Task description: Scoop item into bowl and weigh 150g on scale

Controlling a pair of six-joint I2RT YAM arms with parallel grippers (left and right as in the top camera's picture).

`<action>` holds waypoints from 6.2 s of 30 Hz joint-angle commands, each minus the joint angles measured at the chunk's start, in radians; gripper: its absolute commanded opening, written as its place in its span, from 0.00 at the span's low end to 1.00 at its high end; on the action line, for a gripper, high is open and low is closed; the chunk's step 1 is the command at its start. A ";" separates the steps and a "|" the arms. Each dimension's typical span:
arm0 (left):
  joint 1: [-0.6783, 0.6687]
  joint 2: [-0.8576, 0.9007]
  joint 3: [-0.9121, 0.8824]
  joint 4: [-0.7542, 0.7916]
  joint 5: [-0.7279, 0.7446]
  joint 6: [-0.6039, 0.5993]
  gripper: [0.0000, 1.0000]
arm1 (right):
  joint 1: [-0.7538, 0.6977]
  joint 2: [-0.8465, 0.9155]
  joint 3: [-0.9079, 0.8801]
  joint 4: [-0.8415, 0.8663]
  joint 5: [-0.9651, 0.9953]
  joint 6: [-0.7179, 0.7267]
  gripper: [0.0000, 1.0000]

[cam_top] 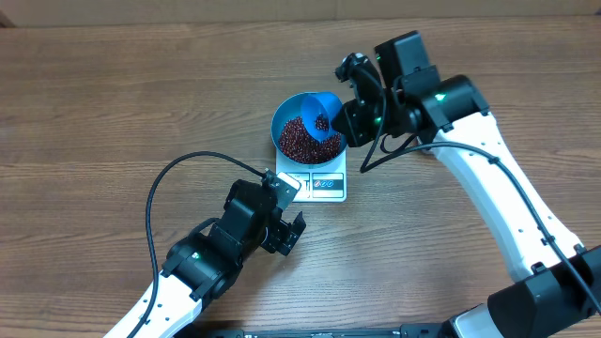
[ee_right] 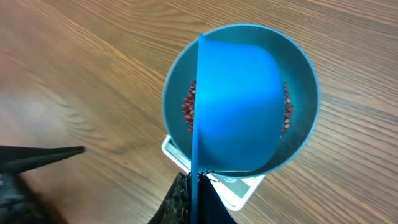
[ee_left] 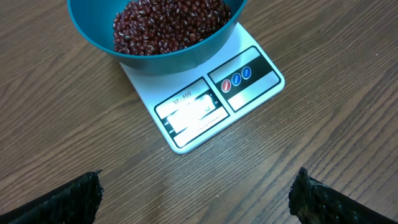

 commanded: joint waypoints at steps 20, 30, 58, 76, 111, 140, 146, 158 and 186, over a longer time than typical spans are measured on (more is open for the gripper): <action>0.004 0.005 -0.007 0.001 -0.009 -0.003 1.00 | 0.114 -0.022 0.026 0.015 0.356 0.007 0.04; 0.004 0.005 -0.007 0.001 -0.009 -0.003 1.00 | 0.135 -0.022 0.026 0.026 0.387 0.030 0.04; 0.004 0.005 -0.007 0.001 -0.009 -0.003 0.99 | 0.135 -0.022 0.026 0.057 0.388 0.030 0.04; 0.004 0.005 -0.007 0.001 -0.009 -0.003 0.99 | 0.135 -0.022 0.026 0.055 0.406 0.026 0.04; 0.004 0.005 -0.007 0.000 -0.009 -0.003 1.00 | 0.135 -0.022 0.026 0.037 0.439 0.023 0.04; 0.004 0.005 -0.007 0.001 -0.009 -0.003 1.00 | 0.138 -0.022 0.026 0.032 0.423 0.023 0.04; 0.004 0.005 -0.007 0.001 -0.009 -0.003 1.00 | 0.143 -0.022 0.026 0.029 0.428 0.001 0.04; 0.004 0.005 -0.007 0.001 -0.009 -0.003 1.00 | 0.143 -0.022 0.026 0.032 0.417 0.004 0.04; 0.004 0.005 -0.007 0.001 -0.009 -0.003 1.00 | 0.143 -0.021 0.026 0.036 0.425 0.003 0.04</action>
